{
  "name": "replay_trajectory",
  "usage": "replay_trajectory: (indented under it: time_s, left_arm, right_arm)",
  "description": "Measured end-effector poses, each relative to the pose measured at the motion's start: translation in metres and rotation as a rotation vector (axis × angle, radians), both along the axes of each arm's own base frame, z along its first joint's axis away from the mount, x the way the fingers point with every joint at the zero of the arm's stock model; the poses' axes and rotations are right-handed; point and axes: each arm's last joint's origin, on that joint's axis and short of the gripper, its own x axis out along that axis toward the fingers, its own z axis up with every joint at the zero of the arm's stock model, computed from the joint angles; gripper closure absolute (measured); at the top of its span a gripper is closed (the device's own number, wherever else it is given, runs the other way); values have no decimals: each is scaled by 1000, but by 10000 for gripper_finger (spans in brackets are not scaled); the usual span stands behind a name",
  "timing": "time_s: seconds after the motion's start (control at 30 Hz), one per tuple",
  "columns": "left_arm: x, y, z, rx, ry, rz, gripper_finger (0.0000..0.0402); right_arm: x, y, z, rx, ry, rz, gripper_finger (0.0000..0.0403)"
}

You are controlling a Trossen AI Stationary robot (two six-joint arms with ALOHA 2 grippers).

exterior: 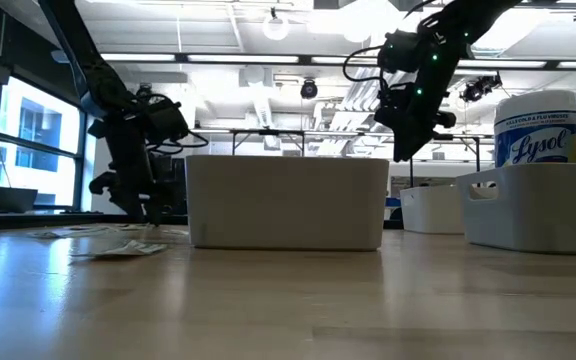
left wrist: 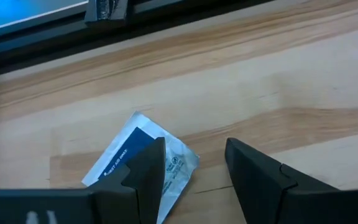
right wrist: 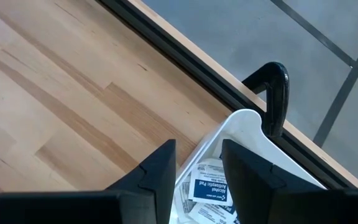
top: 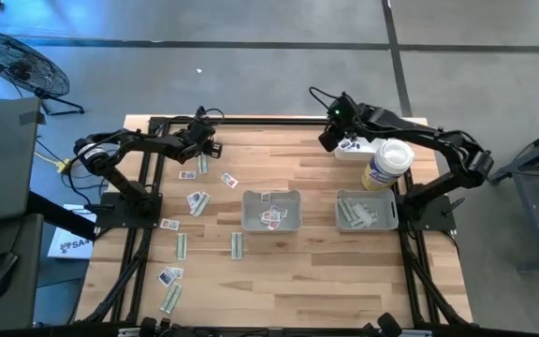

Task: Pick & Place First Aid Supplies
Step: Put the blue pad into the white bin

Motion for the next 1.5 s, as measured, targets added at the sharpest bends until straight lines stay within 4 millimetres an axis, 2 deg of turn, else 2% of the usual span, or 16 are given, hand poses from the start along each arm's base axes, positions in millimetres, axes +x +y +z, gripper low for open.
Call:
replay_trajectory:
  time_s: [0.5,1.23,1.5]
  left_arm:
    - [-1,0,-1,10,15,44,236]
    - [4,-3,-8,55,73,70,393]
    - [5,-6,-5,40,56,38,400]
  right_arm:
    - [0,0,0,0,0,0,279]
    - [0,0,0,0,0,0,279]
    - [0,0,0,0,0,0,279]
